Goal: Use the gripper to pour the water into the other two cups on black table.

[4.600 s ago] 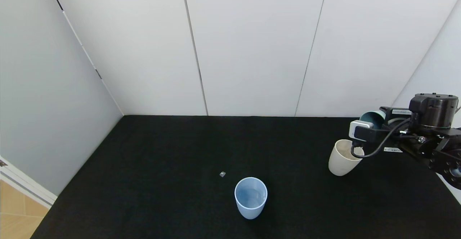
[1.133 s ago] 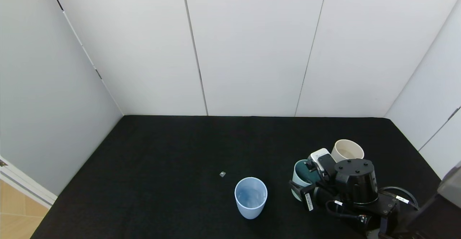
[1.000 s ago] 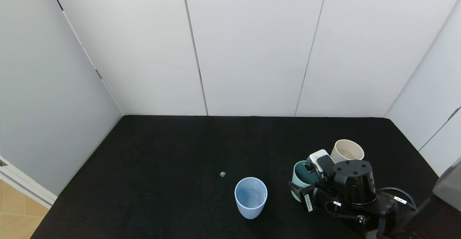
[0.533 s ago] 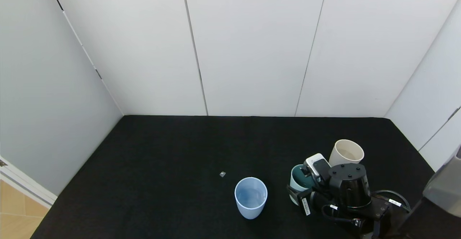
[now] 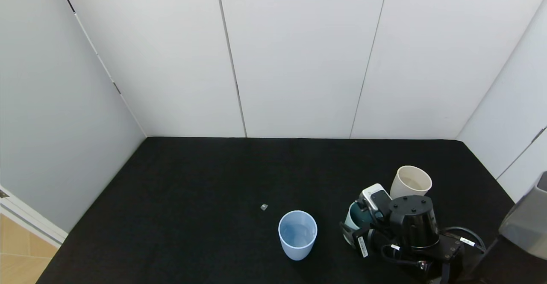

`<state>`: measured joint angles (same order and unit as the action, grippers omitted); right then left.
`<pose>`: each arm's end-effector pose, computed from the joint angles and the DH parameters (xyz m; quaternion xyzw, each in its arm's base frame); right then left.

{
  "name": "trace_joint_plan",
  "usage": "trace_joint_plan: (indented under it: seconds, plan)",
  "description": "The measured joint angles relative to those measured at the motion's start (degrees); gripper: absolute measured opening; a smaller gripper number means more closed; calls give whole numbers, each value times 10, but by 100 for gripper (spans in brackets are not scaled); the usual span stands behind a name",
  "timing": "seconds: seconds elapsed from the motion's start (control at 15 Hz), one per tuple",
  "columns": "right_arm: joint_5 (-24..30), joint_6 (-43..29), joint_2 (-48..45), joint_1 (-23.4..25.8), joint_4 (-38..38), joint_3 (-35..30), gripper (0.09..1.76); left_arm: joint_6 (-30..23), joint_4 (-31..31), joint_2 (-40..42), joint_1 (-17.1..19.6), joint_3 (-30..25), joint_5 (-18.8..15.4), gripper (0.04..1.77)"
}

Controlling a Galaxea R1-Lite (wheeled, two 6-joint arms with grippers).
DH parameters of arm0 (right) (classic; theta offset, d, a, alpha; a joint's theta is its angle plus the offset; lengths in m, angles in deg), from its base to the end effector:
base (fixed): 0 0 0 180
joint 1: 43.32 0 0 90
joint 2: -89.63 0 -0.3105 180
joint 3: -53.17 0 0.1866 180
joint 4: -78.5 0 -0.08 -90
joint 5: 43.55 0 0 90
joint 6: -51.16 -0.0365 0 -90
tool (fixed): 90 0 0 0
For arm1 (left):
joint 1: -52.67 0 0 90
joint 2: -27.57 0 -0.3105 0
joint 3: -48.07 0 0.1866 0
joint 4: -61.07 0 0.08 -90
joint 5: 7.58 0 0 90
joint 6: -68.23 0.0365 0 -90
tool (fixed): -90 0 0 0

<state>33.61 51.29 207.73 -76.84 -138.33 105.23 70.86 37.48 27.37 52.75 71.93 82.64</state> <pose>0.2737 0.1716 0.0470 -0.1003 0.2316 0.1740 0.9519 -0.0231 0.0001 0.0761 0.0229 -0.0006 0.0026 0.9997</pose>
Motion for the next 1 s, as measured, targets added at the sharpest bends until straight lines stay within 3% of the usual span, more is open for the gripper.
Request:
trace_joint_plan:
  seconds: [0.67,1.0]
  plan:
    - [-1,-1,-64,-4,12,-6,161,0,0,0,0,0,0,172]
    - [-17,-1,-147,-10,68,-17,166,0,0,0,0,0,0,172]
